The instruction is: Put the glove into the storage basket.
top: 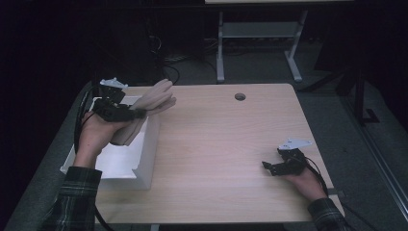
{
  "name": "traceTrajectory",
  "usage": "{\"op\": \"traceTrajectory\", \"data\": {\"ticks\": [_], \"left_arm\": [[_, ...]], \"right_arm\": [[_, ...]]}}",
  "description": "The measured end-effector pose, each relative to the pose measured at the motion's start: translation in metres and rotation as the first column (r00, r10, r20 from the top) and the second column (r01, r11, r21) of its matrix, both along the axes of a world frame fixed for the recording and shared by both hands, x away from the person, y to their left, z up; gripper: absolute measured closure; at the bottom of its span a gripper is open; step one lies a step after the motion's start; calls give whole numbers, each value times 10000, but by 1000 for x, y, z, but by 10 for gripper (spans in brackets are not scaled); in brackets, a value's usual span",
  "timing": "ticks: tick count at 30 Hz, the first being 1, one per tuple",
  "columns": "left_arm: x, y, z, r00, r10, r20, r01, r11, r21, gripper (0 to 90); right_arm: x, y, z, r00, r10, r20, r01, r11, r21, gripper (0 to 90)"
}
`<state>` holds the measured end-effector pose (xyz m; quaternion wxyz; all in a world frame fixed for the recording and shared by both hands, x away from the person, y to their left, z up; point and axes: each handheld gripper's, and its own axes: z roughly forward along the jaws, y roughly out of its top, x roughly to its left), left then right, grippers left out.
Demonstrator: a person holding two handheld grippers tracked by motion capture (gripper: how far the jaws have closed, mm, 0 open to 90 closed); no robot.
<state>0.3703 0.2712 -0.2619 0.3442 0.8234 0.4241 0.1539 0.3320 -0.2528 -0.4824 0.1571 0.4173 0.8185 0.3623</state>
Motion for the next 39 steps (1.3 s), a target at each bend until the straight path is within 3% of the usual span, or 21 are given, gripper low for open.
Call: {"op": "traceTrajectory", "data": {"ticks": [14, 25, 28, 34, 39], "left_arm": [[-10, 35, -9, 9954, 953, 60, -953, 9954, -53, 684], [-20, 57, -25, 9814, 1919, -68, -1920, 9812, -190, 683], [-22, 64, -33, 9730, 2298, -206, -2303, 9727, -278, 684], [-23, 69, -46, 9697, 2416, -347, -2425, 9699, -224, 683], [-20, 71, -63, 9621, 2698, -409, -2708, 9624, -217, 682]], "right_arm": [[0, 0, 0, 10000, -5, 2, 5, 10000, 1, 130], [0, 0, 0, 10000, 15, 0, -15, 10000, -47, 130], [0, 0, 0, 10000, 1, -6, -1, 10000, -33, 130], [0, 0, 0, 10000, 14, -2, -14, 10000, -51, 129], [0, 0, 0, 10000, -6, -13, 6, 10000, -19, 130]]}}
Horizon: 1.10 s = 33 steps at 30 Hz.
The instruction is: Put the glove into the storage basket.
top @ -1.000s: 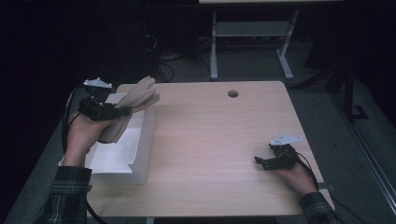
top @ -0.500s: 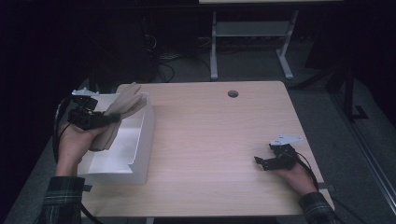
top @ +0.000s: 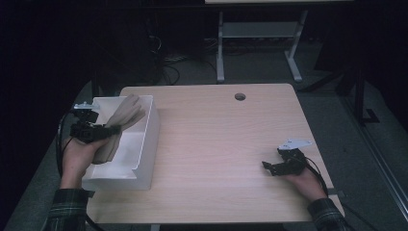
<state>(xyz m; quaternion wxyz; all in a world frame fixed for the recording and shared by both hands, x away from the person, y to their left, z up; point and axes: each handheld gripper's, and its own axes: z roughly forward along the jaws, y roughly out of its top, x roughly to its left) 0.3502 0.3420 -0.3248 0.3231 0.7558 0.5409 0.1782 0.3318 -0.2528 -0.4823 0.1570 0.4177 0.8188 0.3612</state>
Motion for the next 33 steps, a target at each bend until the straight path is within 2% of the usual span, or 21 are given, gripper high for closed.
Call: {"op": "traceTrajectory", "data": {"ticks": [14, 26, 27, 33], "left_arm": [[12, -3, -38, 9986, 214, -476, -204, 9996, 197, 680], [17, -4, -54, 9978, 125, -651, -101, 9993, 373, 680], [17, -4, -58, 9975, 170, -684, -137, 9987, 486, 679], [20, -2, -69, 9959, 318, -851, -278, 9985, 468, 678]], "right_arm": [[0, 0, 0, 10000, 14, 17, -14, 10000, -30, 129], [0, 0, 0, 10000, 15, 17, -15, 10000, -34, 130], [0, 0, 0, 10000, 12, 12, -12, 10000, -32, 130], [0, 0, 0, 10000, 13, 10, -13, 10000, -33, 130]]}}
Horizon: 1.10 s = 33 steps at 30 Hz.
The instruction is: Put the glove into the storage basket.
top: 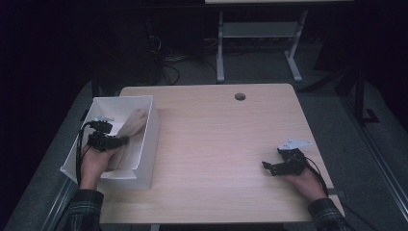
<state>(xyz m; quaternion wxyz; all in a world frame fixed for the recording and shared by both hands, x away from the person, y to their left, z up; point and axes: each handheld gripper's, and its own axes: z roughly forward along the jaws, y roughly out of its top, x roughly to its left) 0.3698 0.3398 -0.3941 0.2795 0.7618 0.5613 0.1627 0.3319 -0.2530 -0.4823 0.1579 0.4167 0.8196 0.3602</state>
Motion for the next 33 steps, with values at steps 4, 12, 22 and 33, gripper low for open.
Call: {"op": "traceTrajectory", "data": {"ticks": [4, 12, 22, 33], "left_arm": [[2, -1, -10, 9998, 36, -186, -35, 10000, 42, 674], [5, -2, -18, 9996, 49, -291, -41, 9997, 252, 634], [8, -2, -26, 9986, 10, -531, -6, 10000, 65, 352], [5, -5, 1, 9983, -536, 220, 539, 9985, -124, 182]], "right_arm": [[0, 0, 0, 10000, -18, -11, 18, 10000, 28, 129], [0, 0, 0, 10000, 3, 5, -3, 10000, -2, 130], [0, 0, 0, 10000, 0, 4, 0, 10000, 1, 130], [0, 0, 0, 10000, 0, 1, 0, 10000, 0, 130]]}}
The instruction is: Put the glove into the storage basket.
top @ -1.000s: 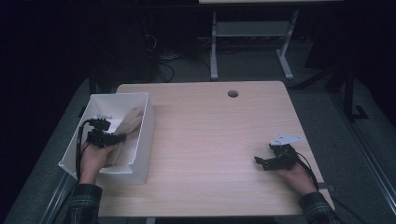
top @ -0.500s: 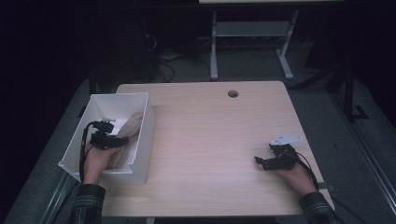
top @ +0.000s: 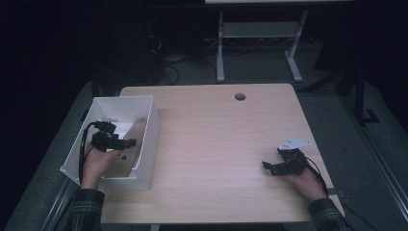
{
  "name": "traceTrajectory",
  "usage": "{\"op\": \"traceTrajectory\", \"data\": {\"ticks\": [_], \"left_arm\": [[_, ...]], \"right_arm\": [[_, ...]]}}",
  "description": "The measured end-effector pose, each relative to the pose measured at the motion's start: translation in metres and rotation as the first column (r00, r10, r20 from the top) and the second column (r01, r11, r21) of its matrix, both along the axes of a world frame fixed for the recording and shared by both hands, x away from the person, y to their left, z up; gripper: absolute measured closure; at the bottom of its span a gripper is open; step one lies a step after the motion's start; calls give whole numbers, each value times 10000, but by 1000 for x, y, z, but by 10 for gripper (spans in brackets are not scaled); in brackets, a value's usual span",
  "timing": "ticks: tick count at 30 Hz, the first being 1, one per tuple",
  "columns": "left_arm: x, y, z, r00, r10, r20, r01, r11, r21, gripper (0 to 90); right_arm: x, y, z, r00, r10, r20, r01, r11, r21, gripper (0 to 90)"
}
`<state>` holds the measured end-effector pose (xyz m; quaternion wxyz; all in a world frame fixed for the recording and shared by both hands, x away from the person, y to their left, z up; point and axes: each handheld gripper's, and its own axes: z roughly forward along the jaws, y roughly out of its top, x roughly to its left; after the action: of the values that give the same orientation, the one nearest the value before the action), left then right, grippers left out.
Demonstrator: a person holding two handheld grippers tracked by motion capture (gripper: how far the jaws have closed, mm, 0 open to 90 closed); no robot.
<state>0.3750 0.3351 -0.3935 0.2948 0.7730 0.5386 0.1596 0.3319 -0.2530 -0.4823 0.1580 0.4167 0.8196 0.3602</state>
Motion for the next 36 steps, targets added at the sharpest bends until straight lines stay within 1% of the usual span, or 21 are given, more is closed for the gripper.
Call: {"op": "traceTrajectory", "data": {"ticks": [4, 5, 6, 7, 8, 9, 10, 12, 13, 17, 21, 22, 24, 27, 30, 34, 36], "left_arm": [[0, -4, 19, 9993, -170, 345, 173, 9998, -84, 182], [1, -7, 29, 9986, -269, 465, 277, 9995, -175, 182], [1, -8, 33, 9979, -300, 577, 314, 9992, -240, 182], [1, -8, 33, 9979, -300, 577, 314, 9992, -240, 182], [2, -9, 38, 9975, -339, 614, 358, 9989, -298, 182], [3, -11, 45, 9970, -470, 622, 496, 9979, -421, 182], [3, -11, 45, 9970, -470, 622, 496, 9979, -421, 182], [5, -14, 53, 9960, -575, 689, 601, 9975, -363, 182], [5, -15, 56, 9958, -625, 676, 654, 9970, -421, 182], [6, -22, 69, 9934, -840, 783, 876, 9952, -427, 182], [5, -30, 81, 9893, -1101, 954, 1159, 9916, -581, 182], [5, -34, 87, 9874, -1253, 964, 1321, 9889, -677, 182], [5, -36, 89, 9863, -1317, 992, 1389, 9879, -688, 182], [5, -46, 96, 9828, -1487, 1091, 1579, 9842, -806, 182], [5, -57, 101, 9786, -1653, 1227, 1758, 9812, -797, 182], [5, -75, 103, 9712, -1999, 1299, 2124, 9730, -900, 182], [4, -85, 103, 9659, -2201, 1367, 2334, 9682, -906, 182]], "right_arm": [[0, 0, 0, 10000, 0, 3, 0, 10000, 1, 130], [0, 0, 0, 10000, 0, 0, 0, 10000, 2, 130], [0, 0, 0, 10000, 2, 0, -2, 10000, -2, 130], [0, 0, 0, 10000, 0, 1, 0, 10000, 4, 129], [0, 0, 0, 10000, 0, 2, 0, 10000, 4, 129], [0, 0, 0, 10000, 1, 5, -1, 10000, 3, 130], [0, 0, 0, 10000, 1, 5, -1, 10000, 3, 130], [0, 0, 0, 10000, 0, 0, 0, 10000, 4, 130], [0, 0, 0, 10000, 4, 4, -4, 10000, -1, 130], [0, 0, 0, 10000, 1, -1, -1, 10000, 1, 130], [0, 0, 0, 10000, 4, 10, -4, 10000, -3, 130], [0, 0, 0, 10000, 2, 0, -2, 10000, 0, 130], [0, 0, 0, 10000, 3, 2, -3, 10000, 1, 130], [-1, 0, 0, 10000, -8, -11, 8, 10000, 22, 130], [-1, 0, 0, 10000, -17, -22, 17, 10000, 36, 130], [-1, 0, 0, 10000, -17, -21, 17, 10000, 35, 130], [-1, 0, 0, 10000, -14, -21, 14, 10000, 35, 130]]}}
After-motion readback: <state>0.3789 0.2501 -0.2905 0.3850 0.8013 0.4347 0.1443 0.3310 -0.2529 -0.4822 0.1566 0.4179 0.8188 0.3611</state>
